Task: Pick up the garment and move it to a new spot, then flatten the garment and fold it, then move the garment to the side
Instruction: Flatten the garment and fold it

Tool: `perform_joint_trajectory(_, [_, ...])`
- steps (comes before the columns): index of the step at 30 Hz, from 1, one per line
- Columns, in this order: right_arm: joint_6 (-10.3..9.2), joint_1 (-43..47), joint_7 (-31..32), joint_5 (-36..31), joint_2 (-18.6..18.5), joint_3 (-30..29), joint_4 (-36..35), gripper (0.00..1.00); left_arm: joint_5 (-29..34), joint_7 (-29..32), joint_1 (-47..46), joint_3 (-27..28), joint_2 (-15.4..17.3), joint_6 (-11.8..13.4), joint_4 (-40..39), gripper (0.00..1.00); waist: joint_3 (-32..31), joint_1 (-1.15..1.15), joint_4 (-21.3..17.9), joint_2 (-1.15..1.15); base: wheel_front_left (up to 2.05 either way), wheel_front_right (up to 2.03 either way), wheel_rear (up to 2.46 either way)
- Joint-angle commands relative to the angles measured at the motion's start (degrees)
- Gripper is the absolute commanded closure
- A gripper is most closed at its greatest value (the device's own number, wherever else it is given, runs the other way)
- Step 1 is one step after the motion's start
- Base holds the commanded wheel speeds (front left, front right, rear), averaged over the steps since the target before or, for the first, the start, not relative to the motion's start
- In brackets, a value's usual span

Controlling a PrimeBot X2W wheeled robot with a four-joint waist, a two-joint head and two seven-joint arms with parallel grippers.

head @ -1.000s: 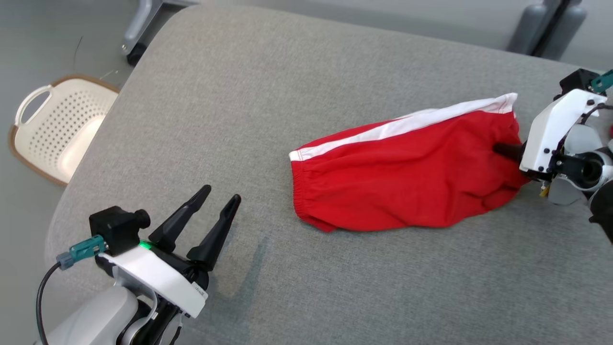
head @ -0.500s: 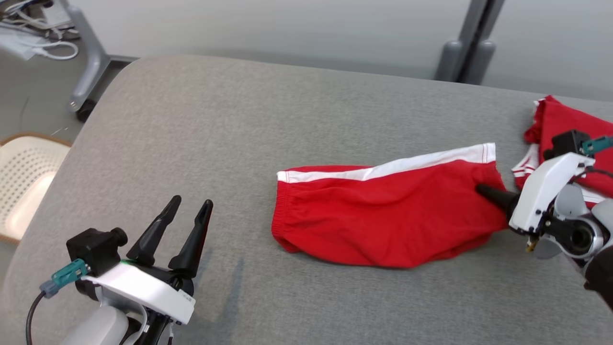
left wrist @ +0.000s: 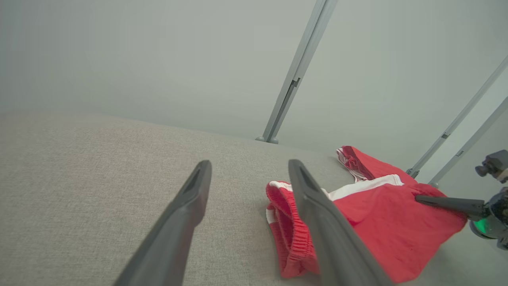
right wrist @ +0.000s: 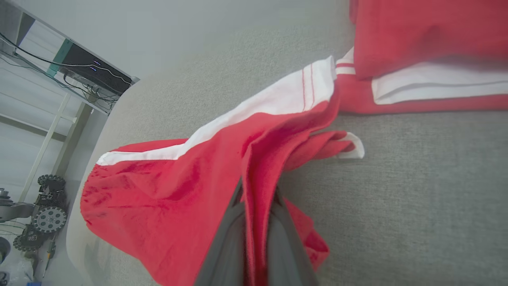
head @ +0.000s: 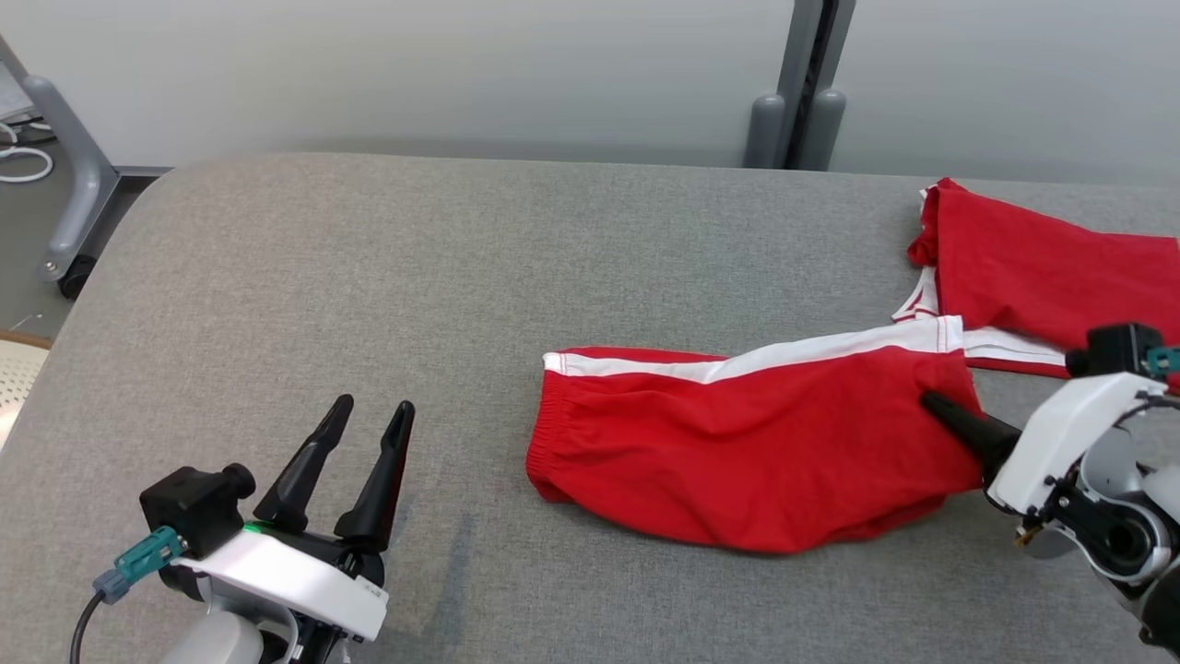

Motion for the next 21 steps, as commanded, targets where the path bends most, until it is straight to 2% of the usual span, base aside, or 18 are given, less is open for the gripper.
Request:
perform_joint_trajectory(1, [0.03,1.77,-1.42,0.28,-0.91,-0.35,-0.86,1.0,0.66,-0.28,0.97,0.64,0.02,-0.35,0.27,0.0,-0.15,0.0,-0.29,0.0,0.0,0.0,0.0])
perform_joint_trajectory(7, [0.03,4.68,-4.03,0.3,-2.85,-1.03,-2.15,1.0,1.64,-0.29,0.8,0.82,-0.74,-1.16,1.04,0.0,0.27,0.0,-0.8,0.0,0.0,0.0,0.0])
perform_joint_trajectory(21, [0.03,5.66,-5.25,-0.04,-4.78,-1.75,-4.13,1.0,2.67,-0.29,0.5,1.3,-2.23,-1.96,1.86,0.0,0.11,0.0,-0.29,0.0,0.0,0.0,0.0])
